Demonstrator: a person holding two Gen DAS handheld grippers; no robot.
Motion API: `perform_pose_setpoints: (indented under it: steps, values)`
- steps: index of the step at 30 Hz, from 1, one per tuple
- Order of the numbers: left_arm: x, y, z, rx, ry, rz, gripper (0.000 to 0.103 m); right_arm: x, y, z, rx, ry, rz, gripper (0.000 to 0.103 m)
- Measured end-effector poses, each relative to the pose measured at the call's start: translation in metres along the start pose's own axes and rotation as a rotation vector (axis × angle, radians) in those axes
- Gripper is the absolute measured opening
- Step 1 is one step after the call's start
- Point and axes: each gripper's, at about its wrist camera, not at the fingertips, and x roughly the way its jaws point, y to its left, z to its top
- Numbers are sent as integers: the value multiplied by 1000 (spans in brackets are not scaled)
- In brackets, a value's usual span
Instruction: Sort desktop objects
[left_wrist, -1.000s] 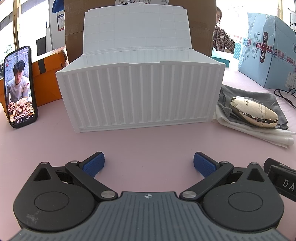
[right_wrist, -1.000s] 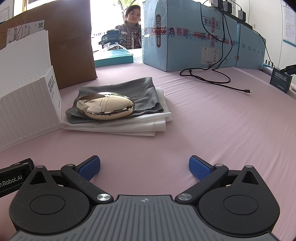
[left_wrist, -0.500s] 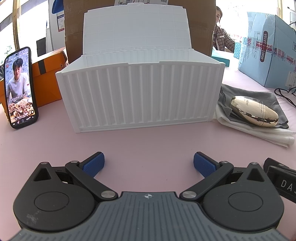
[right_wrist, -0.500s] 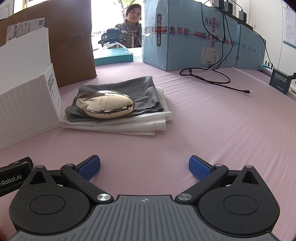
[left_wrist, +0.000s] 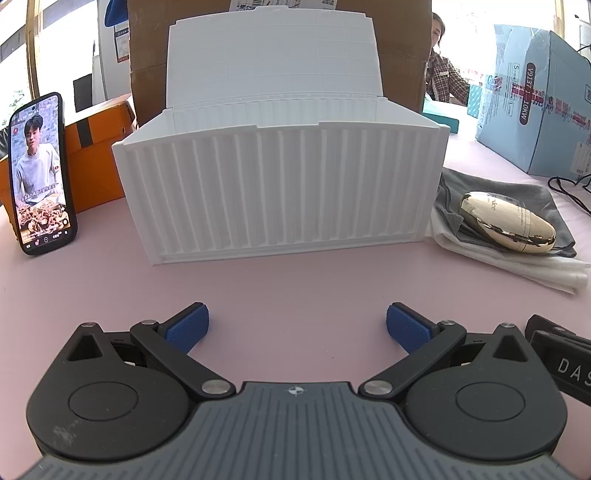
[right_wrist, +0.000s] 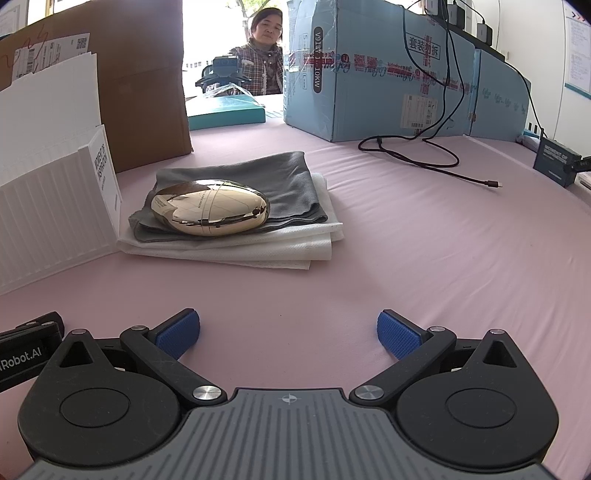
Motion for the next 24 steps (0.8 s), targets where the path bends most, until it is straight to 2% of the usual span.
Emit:
perform_pose_setpoints:
  steps: [14,20,24]
  values:
    - [1,1,-1,-3,0,-2,103,-1,-6,1,-5,-7,15,103]
    - [-1,2,0,-6,-4,-15,103,-4,-6,2,-12,-28,115,102]
    - [-8,4,0,-8,-30,-78,103,-12,-21,3,68,-80,193,101]
